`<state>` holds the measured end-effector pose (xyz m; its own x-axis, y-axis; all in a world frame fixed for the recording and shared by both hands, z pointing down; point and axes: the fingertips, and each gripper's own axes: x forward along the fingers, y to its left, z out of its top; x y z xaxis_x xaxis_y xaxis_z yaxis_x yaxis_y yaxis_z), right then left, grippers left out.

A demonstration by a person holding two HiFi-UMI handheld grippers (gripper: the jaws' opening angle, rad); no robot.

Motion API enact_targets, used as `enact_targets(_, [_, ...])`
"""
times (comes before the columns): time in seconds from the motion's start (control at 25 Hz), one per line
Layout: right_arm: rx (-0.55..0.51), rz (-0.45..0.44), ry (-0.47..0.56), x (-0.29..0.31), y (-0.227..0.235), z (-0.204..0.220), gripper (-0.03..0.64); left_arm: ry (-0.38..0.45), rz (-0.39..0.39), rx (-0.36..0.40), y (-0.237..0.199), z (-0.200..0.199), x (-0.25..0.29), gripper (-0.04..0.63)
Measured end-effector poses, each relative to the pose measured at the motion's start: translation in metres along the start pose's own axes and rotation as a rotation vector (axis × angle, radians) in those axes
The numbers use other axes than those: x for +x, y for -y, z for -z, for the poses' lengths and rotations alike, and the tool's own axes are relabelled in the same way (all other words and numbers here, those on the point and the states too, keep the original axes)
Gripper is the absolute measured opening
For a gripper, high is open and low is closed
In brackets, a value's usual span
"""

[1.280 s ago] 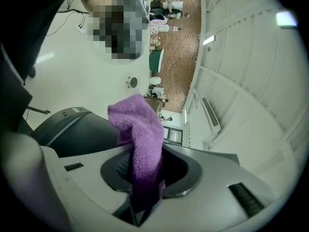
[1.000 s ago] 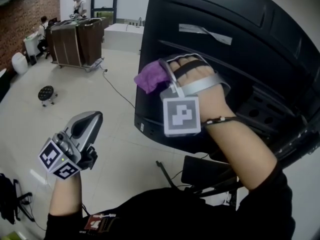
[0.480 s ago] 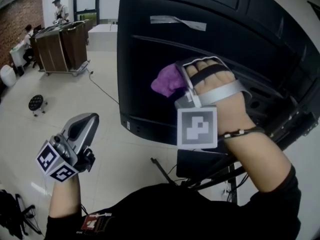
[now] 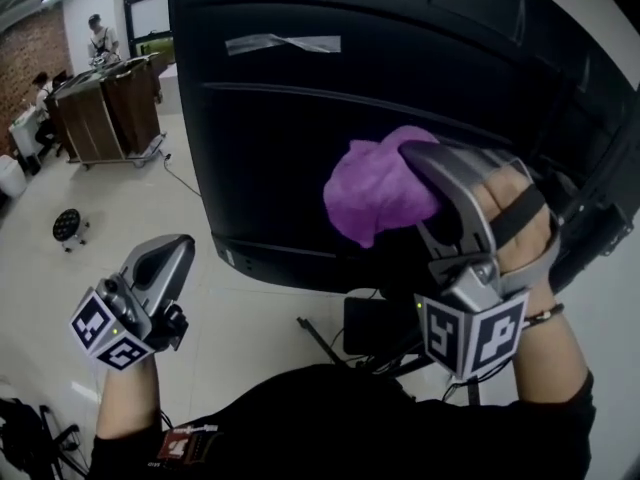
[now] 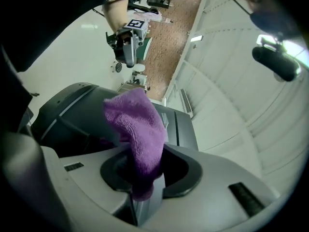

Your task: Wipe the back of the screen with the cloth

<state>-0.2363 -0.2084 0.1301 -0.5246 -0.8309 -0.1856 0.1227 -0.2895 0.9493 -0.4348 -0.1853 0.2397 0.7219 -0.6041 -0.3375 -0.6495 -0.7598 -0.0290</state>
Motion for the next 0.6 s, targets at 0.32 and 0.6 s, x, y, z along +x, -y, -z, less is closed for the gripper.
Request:
enact_targets(0.32, [-0.026,-0.059,-0.084,-0.044,-0.015,0.057,0.1,-0.002,0.037,0.0,0.034,0.007,0.044,-0.005])
enact_targets(0.6, [-0.059,-0.135,-0.188,-0.074,-0.02,0.101,0.098,-0.001,0.058,-0.014,0.056,0.018,0.075,-0.005])
